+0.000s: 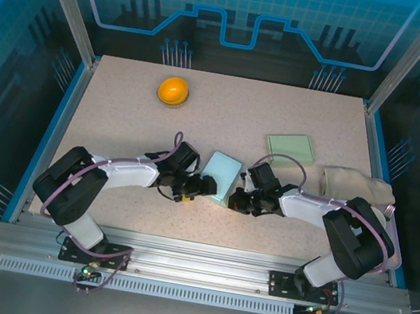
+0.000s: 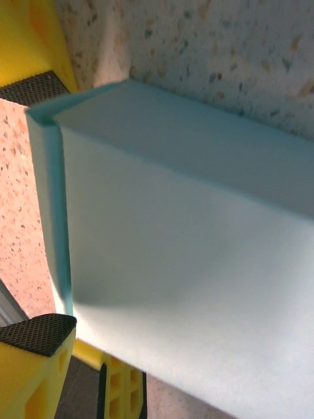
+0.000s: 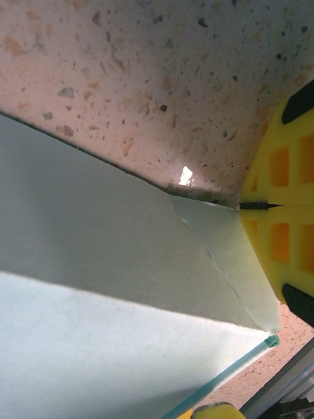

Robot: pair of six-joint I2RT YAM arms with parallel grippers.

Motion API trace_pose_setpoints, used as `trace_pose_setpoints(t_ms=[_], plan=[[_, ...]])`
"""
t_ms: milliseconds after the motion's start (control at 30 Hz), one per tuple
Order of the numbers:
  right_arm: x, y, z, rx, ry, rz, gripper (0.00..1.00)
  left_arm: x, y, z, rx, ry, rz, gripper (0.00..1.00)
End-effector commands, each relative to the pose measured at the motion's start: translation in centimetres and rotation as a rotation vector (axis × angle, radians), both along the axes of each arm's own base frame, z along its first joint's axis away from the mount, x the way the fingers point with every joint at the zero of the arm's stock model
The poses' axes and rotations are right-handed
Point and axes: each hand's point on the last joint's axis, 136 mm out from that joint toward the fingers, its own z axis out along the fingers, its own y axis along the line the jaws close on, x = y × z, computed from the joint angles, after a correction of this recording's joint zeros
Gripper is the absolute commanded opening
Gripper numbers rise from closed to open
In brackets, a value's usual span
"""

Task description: Fold the paper box

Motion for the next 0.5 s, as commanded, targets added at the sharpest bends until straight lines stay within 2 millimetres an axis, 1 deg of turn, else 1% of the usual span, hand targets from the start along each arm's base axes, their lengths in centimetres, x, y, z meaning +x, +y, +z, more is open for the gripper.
trace_pose_setpoints(t_ms=[0,100,167,333,467], plan=[[-0.4,0.0,0.0,-0.006,0.002,0.004,0.03,0.4,1.4,0.9,0.111,-0.045,-0.013,0.84],[-0.5,-0.2,0.2,-0.014,-0.004,0.006,0.03,0.9,2.7,1.9,0.189,-0.096,-0.033,0.84],[-0.5,-0.3,0.3,-0.017,-0.009,0.006,0.03,1.3,2.8,2.5,0.209,-0.124,-0.05,0.84],[-0.4,-0.3,0.3,-0.02,-0.014,0.005,0.03,2.9,1.6,3.3,0.184,-0.177,-0.079,0.84],[-0.5,-0.3,0.3,-0.015,-0.01,0.001,0.03,4.0,1.1,2.5,0.189,-0.166,-0.082,0.85]])
